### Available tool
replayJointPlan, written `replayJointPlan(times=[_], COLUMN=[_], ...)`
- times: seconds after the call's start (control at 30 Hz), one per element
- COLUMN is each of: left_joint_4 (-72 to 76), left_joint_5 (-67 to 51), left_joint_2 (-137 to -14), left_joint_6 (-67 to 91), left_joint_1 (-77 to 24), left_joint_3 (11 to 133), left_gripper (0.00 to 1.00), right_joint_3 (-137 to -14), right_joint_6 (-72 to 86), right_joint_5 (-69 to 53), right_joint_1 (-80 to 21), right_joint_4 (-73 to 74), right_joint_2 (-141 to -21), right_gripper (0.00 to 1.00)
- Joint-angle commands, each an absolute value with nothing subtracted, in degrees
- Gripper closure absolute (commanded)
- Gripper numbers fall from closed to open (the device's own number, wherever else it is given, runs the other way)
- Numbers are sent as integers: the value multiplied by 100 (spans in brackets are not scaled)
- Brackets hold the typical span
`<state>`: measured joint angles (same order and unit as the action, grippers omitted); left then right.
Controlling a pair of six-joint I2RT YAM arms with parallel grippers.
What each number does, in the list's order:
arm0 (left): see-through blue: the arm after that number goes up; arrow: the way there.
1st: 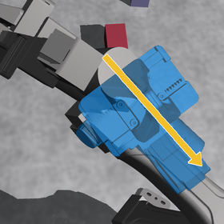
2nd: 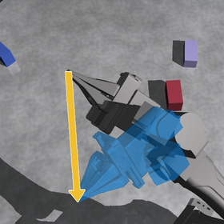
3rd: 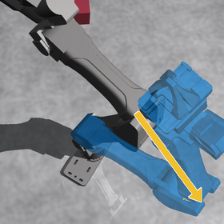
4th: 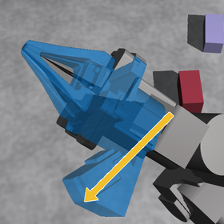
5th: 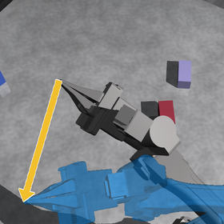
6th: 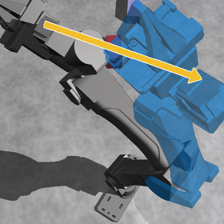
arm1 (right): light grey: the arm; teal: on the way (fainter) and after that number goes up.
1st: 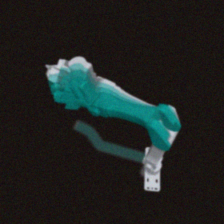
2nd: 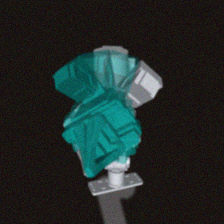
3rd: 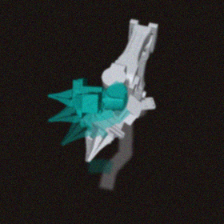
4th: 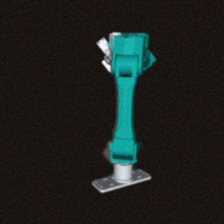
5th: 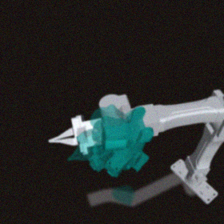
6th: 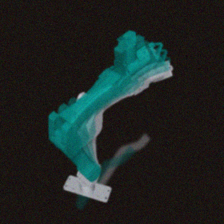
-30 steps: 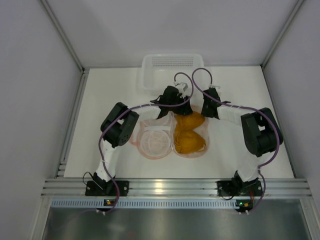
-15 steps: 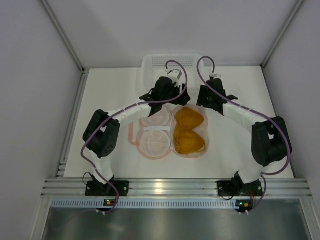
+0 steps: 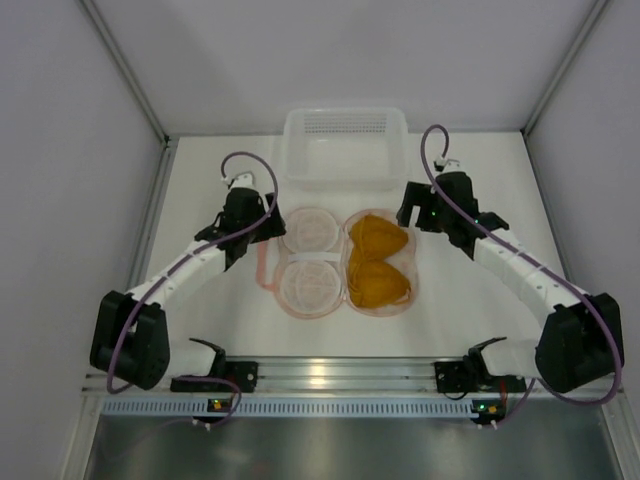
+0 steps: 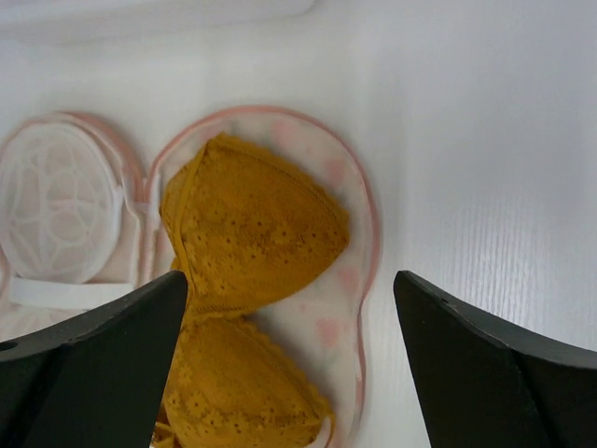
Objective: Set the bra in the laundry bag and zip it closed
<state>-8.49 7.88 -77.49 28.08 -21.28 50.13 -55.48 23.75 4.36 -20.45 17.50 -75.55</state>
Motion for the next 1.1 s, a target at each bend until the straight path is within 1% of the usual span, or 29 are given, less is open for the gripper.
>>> replayJointPlan(times=[0.0,0.07,0.13,0.27,0.37,0.4,0.53,0.73,0.83,0.93,1.03,1.07], left_joint_4=[-1415,-1520,-1529,-1302,-1117,-1081,-1055,-1055,-1151,-1222,-1536,-1625], left_joint_5=[1063,1064,976,607,685,799,932,597,834,800,1159,1456], left_joint_2=[-7077,-6892,-6680,-6583,-6819,-6899,-7416,-7734,-7910,-8103,-8541,-8656], left_joint_6=[3006,3041,3067,3024,3067,3067,2954,2585,2470,2347,2329,2320], left_joint_1=[-2101,-2022,-1794,-1433,-1415,-1415,-1415,-1441,-1468,-1503,-1626,-1730], left_joint_3=[4457,4133,3938,3683,3604,3604,3743,3972,4060,4201,4499,4578], left_gripper=[19,16,16,18,19,21,27,33,34,35,37,38], right_joint_3=[-5056,-4879,-4711,-4500,-4465,-4474,-4500,-4623,-4676,-4737,-4825,-4843], right_joint_6=[2425,2452,2513,2558,2584,2575,2619,2645,2698,2716,2707,2707], right_joint_5=[316,308,316,325,343,343,579,940,1028,1125,1248,1257], right_joint_1=[-2004,-2004,-2004,-2004,-1995,-2004,-2004,-2004,-2004,-2004,-1995,-1986], right_joint_4=[2030,2065,2135,2127,2162,2180,2285,2513,2584,2654,2768,2769], right_joint_2=[-7120,-6891,-6716,-6513,-6513,-6521,-6460,-6460,-6504,-6530,-6539,-6530], right_gripper=[6,4,2,1,1,1,1,1,0,1,1,1])
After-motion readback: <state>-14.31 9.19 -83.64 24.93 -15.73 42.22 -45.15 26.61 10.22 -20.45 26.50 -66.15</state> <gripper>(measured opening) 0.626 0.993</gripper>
